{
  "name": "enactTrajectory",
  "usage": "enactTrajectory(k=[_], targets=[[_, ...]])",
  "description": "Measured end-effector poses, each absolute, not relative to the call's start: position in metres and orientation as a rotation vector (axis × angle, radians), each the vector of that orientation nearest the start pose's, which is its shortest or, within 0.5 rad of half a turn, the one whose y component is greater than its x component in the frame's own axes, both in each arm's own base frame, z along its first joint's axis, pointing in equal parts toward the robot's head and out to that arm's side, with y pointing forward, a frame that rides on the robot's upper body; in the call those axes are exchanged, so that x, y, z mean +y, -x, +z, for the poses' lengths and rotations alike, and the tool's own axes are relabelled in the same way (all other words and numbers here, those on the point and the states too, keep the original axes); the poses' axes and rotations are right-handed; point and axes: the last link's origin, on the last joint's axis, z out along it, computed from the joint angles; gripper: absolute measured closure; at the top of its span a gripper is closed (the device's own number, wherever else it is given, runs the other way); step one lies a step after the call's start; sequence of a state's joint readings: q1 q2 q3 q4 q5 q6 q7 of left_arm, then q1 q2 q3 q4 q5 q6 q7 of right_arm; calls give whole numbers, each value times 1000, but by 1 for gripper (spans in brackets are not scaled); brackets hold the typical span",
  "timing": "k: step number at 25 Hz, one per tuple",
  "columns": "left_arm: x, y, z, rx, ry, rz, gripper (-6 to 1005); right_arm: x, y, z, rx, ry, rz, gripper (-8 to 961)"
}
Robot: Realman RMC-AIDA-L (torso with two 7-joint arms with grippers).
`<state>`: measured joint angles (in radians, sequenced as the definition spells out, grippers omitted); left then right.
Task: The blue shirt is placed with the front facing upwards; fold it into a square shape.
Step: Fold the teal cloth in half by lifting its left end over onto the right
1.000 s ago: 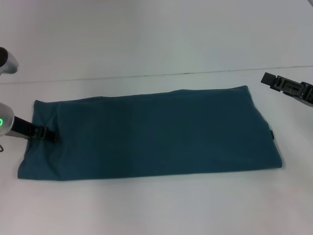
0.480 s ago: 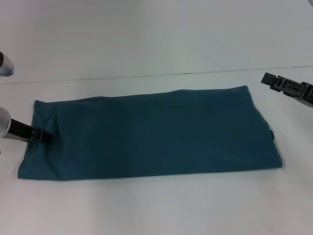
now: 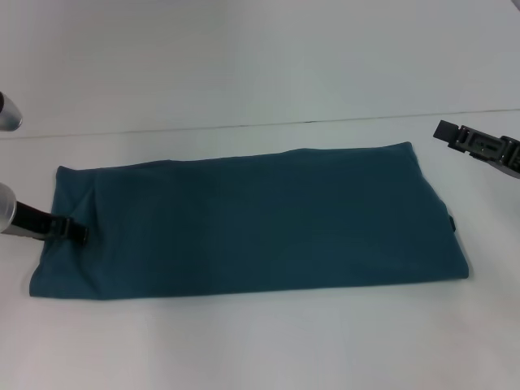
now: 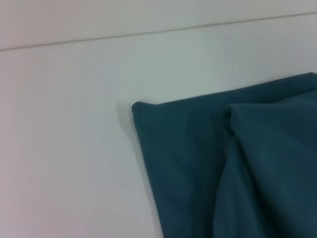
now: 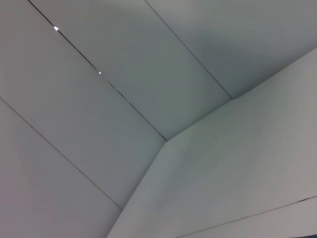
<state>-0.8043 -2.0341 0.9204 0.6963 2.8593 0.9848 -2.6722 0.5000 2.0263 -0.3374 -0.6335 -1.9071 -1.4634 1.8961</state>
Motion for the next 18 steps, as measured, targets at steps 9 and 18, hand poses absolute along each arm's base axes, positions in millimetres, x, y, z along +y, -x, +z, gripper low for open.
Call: enactTrajectory(k=[9,18], targets=[[432,281,21,-1335,2008,277,311,350,-308,76,1353,2031,1104,208],[433,280,20,-1331,2014,283,310,349,-309,76,1356,2028,1103,208]])
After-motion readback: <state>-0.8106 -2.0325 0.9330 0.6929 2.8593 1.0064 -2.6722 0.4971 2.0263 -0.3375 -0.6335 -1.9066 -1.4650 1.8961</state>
